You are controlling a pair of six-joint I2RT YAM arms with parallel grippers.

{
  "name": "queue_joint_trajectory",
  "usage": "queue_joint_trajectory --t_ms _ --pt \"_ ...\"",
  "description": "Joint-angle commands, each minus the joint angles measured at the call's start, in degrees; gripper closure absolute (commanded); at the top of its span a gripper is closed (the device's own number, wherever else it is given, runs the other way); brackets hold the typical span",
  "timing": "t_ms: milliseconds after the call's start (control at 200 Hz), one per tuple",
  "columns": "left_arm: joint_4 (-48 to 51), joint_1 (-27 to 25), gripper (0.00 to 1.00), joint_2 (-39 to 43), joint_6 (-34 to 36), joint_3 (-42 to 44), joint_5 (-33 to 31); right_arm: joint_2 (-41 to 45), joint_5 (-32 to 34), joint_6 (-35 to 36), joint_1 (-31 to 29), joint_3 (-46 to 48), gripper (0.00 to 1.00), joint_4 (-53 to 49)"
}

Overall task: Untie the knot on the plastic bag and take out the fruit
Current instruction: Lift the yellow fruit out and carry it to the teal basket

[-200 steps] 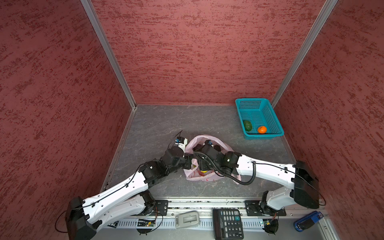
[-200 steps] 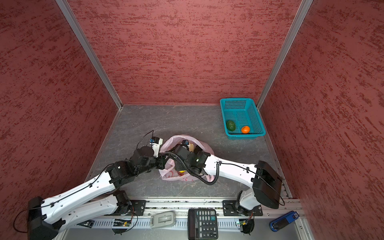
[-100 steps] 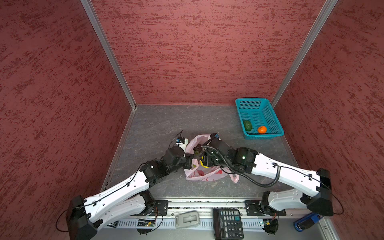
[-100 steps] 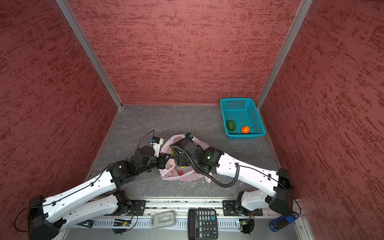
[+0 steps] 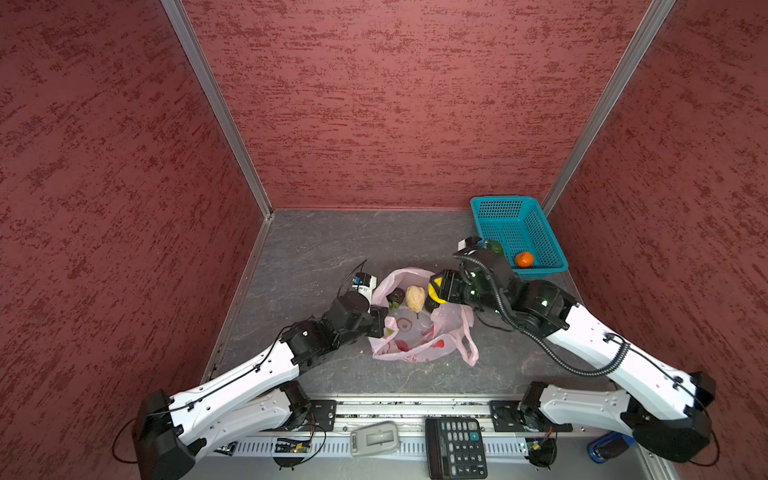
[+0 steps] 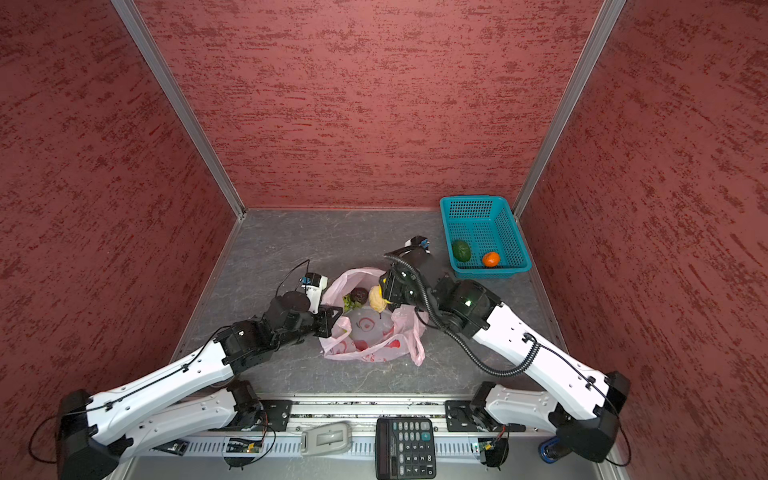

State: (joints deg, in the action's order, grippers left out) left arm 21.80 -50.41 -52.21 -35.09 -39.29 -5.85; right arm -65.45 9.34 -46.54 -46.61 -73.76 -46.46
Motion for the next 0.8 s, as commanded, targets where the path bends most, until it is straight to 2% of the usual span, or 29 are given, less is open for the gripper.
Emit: queue_joint_trajectory --t_ms 0,190,391,621,797 --pt "-1.98 0.15 1.00 -0.35 0.45 -0.63 -0.27 2.63 -0.44 3.46 7.14 0.00 0.42 -0.43" --pt "-2.81 -0.45 1.00 -1.24 0.29 -1.01 -1.26 2.90 -3.71 10.01 21.76 1.79 0.41 2.11" --pt "-2.82 -1.71 1.00 -2.75 0.19 -1.89 -2.23 -1.04 -8.20 15.40 35.99 3.69 0.41 8.82" --pt "-4.54 -1.97 1.00 -4.43 -0.09 -2.18 -3.03 -10.02 -11.78 17.43 47.59 5.73 0.41 18.84" --pt "-3.88 -2.07 1.00 -5.28 0.11 -2.81 -2.77 -19.64 -13.26 19.76 53.74 2.06 0.42 22.67"
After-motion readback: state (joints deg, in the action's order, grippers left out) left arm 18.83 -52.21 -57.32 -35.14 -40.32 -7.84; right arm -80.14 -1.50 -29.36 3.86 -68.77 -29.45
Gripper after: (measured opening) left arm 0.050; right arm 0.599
